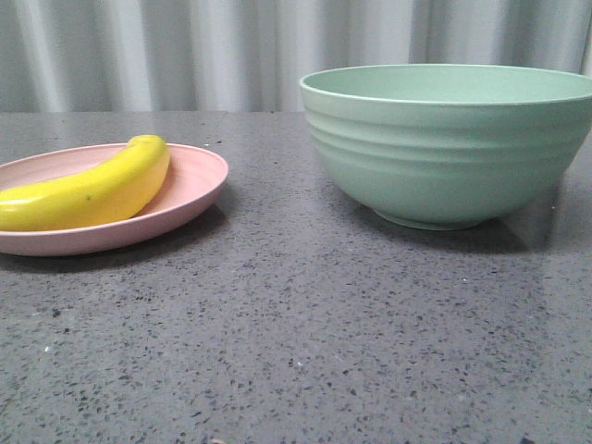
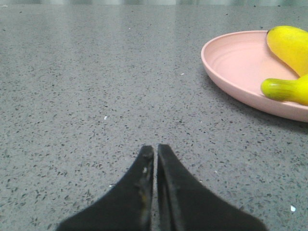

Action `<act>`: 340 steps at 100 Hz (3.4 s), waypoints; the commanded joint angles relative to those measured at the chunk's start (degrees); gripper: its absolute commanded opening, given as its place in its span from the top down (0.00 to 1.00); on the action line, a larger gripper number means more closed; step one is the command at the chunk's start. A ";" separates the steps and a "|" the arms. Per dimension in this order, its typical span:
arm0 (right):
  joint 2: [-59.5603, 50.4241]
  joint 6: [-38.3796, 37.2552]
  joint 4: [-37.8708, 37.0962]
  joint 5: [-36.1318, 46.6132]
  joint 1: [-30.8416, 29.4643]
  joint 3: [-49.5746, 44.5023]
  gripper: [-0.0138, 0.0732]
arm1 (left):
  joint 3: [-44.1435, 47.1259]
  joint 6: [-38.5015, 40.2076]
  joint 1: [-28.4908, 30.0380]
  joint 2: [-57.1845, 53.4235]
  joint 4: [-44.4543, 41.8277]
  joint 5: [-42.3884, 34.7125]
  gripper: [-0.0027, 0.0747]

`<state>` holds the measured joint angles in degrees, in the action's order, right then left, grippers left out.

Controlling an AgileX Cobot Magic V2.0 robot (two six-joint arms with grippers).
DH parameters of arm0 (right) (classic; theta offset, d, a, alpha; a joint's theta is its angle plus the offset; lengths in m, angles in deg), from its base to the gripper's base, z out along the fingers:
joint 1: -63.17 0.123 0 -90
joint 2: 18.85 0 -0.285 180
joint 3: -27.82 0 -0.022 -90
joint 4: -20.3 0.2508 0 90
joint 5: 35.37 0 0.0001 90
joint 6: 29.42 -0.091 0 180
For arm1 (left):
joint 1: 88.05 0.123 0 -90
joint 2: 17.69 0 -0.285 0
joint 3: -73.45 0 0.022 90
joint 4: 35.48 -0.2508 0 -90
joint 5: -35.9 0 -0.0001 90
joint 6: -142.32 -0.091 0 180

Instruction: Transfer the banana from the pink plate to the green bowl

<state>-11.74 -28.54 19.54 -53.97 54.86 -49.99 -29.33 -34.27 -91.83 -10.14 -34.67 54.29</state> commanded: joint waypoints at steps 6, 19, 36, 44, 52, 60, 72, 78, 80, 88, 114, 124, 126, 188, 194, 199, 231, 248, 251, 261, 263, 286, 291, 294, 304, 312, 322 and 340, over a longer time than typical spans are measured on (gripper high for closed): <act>-1.11 0.61 0.20 1.50 -0.43 -1.19 0.91 | 0.65 0.48 0.15 -1.67 0.16 -3.40 0.99; -1.11 0.61 0.20 1.50 -0.43 -1.19 0.91 | 0.65 0.48 0.15 -1.67 0.16 -3.40 0.99; -1.11 0.61 0.20 1.50 -0.43 -1.19 0.91 | 0.65 0.48 0.15 -1.67 0.16 -3.40 0.99; -1.11 0.61 0.20 1.50 -0.43 -1.19 0.91 | 0.65 0.48 0.15 -1.67 0.16 -3.40 0.99; -1.11 0.61 0.20 1.50 -0.43 -1.19 0.91 | 0.65 0.48 0.15 -1.67 0.16 -3.40 0.99; -1.11 0.61 0.20 1.50 -0.43 -1.19 0.91 | 0.65 0.48 0.15 -1.67 0.16 -3.40 0.99; -1.11 0.61 0.20 1.50 -0.43 -1.19 0.91 | 0.65 0.48 0.15 -1.67 0.16 -3.40 0.99; -1.11 0.61 0.20 1.50 -0.43 -1.19 0.91 | 0.65 0.48 0.15 -1.67 0.16 -3.40 0.99; -1.11 0.61 0.20 1.50 -0.43 -1.19 0.91 | 0.65 0.48 0.15 -1.67 0.16 -3.40 0.99; -1.11 0.61 0.20 1.50 -0.43 -1.19 0.91 | 0.65 0.48 0.15 -1.67 0.16 -3.40 0.99; -1.11 0.61 -0.46 1.61 -0.43 -1.19 0.91 | 0.54 0.48 0.15 -1.67 -0.07 -8.88 0.99; -1.11 0.61 -0.46 3.92 -0.43 -1.19 0.91 | 0.54 0.48 0.15 -1.67 -4.18 -10.01 0.99; -1.11 0.61 -0.46 4.66 -0.43 -1.19 0.91 | 0.54 0.48 0.15 -1.67 -4.20 -10.42 0.99; -1.11 0.61 -0.46 13.10 -0.43 -1.19 0.91 | 0.54 0.48 0.15 -1.67 -2.35 -15.19 0.99; -1.11 0.61 -0.46 13.10 -0.43 -1.19 0.91 | 0.54 0.48 0.15 -1.67 -2.01 -15.23 0.99; -1.11 0.61 -0.46 13.10 -0.43 -1.19 0.91 | 0.45 0.48 0.15 -1.67 -1.91 -15.23 0.99; -1.11 0.61 -0.46 13.24 -0.43 -1.19 0.91 | 0.45 0.48 0.15 -1.67 -1.56 -15.23 0.99; -1.11 0.61 -0.46 13.47 -0.43 -1.19 0.91 | 0.45 0.48 0.15 -1.67 -1.26 -15.52 0.99; -1.11 0.61 -0.46 13.47 -0.43 -1.19 0.91 | 0.45 0.48 0.15 -1.67 -1.26 -15.52 0.99; -1.11 0.61 -0.46 13.55 -0.43 -1.19 0.91 | 0.45 0.48 0.15 -1.67 -1.26 -15.80 0.99; -1.11 0.61 -0.46 13.55 -0.43 -1.19 0.91 | 0.45 0.48 0.15 -1.67 -1.23 -15.98 0.99; -1.11 0.61 0.18 13.97 -0.43 -1.19 0.91 | -0.17 0.48 0.15 -1.67 -1.23 -16.71 0.99; -1.11 0.61 0.18 13.97 -0.43 -1.19 0.91 | -0.17 0.48 0.15 -1.67 -1.23 -16.71 0.99; -1.11 0.61 0.18 13.97 -0.43 -1.19 0.91 | -0.17 0.48 0.15 -1.67 -1.23 -16.81 0.99; -1.11 0.61 0.31 13.97 -0.43 -0.97 0.91 | -0.48 0.48 0.15 -1.67 -0.81 -17.03 0.99; -1.11 0.61 0.31 13.72 -0.43 0.38 0.91 | -1.67 0.48 0.15 -1.67 -0.03 -17.03 0.99; -0.84 0.61 0.31 11.79 -0.09 3.95 0.91 | -4.78 0.48 0.15 -0.77 -0.03 -14.84 0.99; 4.27 0.61 0.31 0.88 -0.09 13.40 0.91 | -14.95 0.48 0.15 5.80 -0.41 -6.34 0.99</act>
<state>-10.70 -28.45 19.86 -52.50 54.86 -42.05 -38.26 -34.27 -91.83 -8.28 -35.48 48.77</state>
